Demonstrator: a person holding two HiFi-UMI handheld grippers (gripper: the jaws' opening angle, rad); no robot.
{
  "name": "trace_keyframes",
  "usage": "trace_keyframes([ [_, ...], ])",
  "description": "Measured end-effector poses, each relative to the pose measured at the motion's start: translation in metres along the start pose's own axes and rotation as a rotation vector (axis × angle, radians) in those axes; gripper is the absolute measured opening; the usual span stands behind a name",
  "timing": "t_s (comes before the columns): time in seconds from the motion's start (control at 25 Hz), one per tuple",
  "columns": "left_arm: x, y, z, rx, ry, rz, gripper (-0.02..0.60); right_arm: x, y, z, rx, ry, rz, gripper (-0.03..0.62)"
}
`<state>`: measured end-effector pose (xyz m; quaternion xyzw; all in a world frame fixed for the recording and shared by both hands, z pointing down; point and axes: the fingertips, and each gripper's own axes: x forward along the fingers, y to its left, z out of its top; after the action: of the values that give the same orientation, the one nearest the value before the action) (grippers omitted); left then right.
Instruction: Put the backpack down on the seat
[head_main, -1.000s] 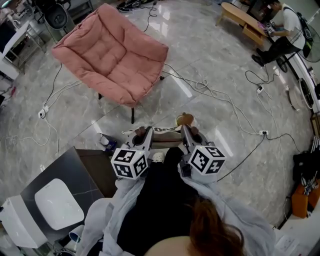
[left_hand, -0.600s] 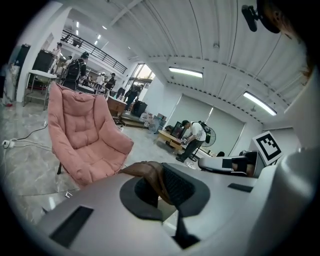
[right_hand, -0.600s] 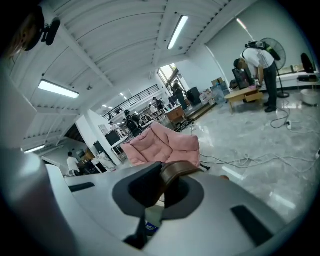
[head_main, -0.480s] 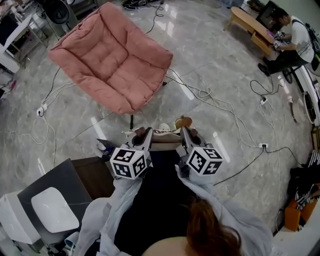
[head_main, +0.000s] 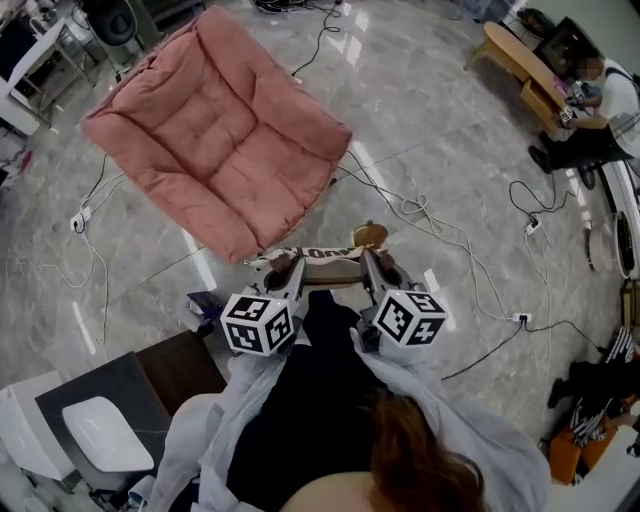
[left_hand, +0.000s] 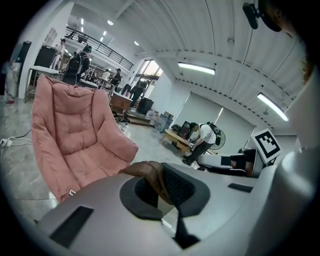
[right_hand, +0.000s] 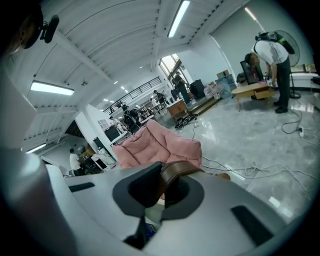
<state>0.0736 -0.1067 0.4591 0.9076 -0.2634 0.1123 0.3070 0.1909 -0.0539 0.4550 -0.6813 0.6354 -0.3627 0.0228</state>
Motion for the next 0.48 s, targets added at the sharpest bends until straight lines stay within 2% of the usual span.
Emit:
trace_keyframes([
  [0.2, 0.033, 0.008, 0.024, -0.011, -0.023, 0.008, 0.014, 0.029, -0.013, 0.030, -0.019, 0.009, 0.025, 0.009],
  [0.48, 0.070, 0.026, 0.073, 0.020, -0.078, 0.048, 0.014, 0.072, -0.013, 0.075, -0.059, 0.015, 0.115, 0.008],
])
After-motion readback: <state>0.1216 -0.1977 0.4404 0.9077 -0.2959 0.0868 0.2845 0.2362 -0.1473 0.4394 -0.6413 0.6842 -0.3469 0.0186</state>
